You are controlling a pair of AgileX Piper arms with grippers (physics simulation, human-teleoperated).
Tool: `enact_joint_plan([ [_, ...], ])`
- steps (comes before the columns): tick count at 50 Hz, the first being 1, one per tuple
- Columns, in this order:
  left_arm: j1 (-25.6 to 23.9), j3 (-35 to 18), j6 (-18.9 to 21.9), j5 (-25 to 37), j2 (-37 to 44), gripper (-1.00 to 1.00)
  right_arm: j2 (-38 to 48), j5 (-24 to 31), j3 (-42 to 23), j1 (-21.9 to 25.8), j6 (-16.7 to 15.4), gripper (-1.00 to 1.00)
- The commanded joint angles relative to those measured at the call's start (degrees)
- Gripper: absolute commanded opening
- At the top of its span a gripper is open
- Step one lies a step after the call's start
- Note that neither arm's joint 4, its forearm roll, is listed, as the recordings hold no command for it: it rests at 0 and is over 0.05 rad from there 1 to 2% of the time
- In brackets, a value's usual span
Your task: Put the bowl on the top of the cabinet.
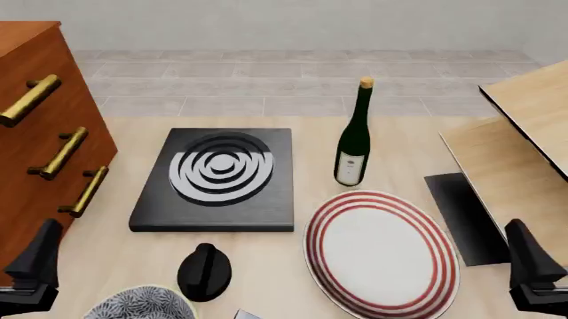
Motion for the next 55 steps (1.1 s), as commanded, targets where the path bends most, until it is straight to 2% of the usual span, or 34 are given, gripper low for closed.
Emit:
enact_joint_plan([
  [1, -0.8, -0.4, 0.2, -0.3, 0.2, 1.00, 0.2, -0.3, -0.1, 0.1, -0.6, 1.00],
  [3, -1.2, -0.2, -0.1, -0.6, 0.5, 1.00, 0.5, -0.2, -0.2, 0.0, 0.1, 1.00],
  [33, -4.8, -0.1, 0.2, 0.7, 0.4, 1.00, 0.3, -0.3, 0.0, 0.0, -0.2, 1.00],
  [47, -6.5, -14.7, 0.3, 7.0, 7.9, 1.00, 0.2, -0.2, 0.0, 0.0, -0.3, 1.00],
  [50, -6.4, -18.9, 0.9, 9.9, 8.1, 1.00, 0.2, -0.2, 0.0, 0.0, -0.2, 1.00],
  [55, -8.0, -24.2, -0.7, 13.8, 10.0, 1.00, 0.3, -0.3, 0.0, 0.0, -0.3, 1.00],
])
